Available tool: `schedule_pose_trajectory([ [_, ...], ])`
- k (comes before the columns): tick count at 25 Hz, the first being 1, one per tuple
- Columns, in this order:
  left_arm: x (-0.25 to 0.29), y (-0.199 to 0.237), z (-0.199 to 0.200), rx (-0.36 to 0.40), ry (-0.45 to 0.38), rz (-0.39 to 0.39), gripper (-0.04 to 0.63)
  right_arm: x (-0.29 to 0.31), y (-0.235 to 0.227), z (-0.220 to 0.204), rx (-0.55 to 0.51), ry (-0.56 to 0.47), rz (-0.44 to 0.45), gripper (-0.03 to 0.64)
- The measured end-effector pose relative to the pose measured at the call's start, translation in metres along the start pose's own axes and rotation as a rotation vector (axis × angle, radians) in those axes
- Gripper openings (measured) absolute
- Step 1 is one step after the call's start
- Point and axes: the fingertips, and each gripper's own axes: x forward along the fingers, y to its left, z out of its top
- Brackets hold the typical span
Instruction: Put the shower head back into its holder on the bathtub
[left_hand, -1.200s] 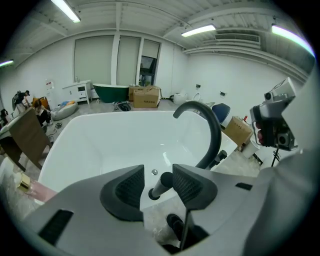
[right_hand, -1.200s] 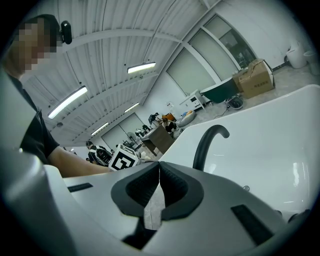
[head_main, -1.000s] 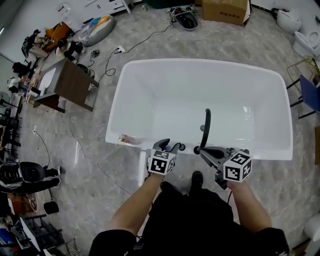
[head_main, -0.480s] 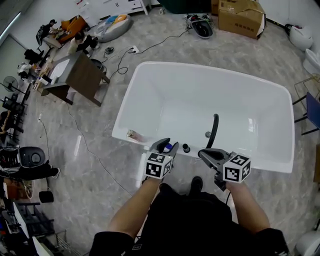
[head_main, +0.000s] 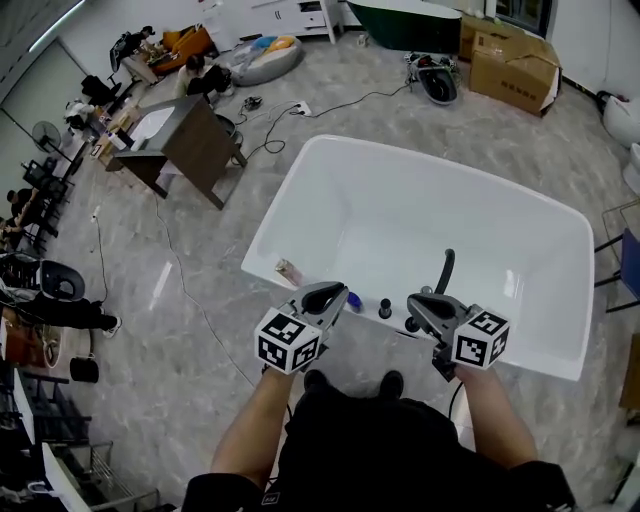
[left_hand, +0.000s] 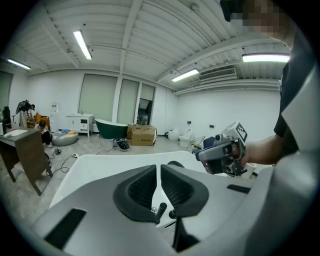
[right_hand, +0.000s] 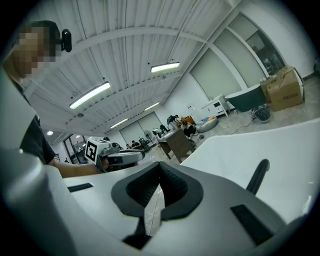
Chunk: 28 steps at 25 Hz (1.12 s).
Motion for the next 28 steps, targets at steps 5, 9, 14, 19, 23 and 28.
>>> schedule_pose_trajectory([
  [5,-0.029,0.025,0.043,0.052,-0.098,0.086,0.038,0.016,0.017,0.04,-0.065,-0.05,0.011,0.015],
  [9,-0.067,0.053,0.07,0.08,-0.168,0.155,0.031,0.038,0.033,0.06,-0.1,-0.081,-0.004,0.015],
  [14,-0.107,0.101,0.088,0.046,-0.221,0.169,0.029,0.077,0.061,0.08,-0.191,-0.106,-0.034,0.015],
  [19,-0.131,0.157,0.124,0.054,-0.28,0.211,0.028,0.102,0.084,0.103,-0.358,-0.067,-0.078,0.015],
  [23,-0.147,0.177,0.154,0.048,-0.357,0.202,0.028,0.101,0.099,0.131,-0.399,-0.134,-0.103,0.015],
  [28,-0.153,0.193,0.154,0.002,-0.389,0.194,0.025,0.102,0.105,0.146,-0.475,-0.184,-0.235,0.014],
])
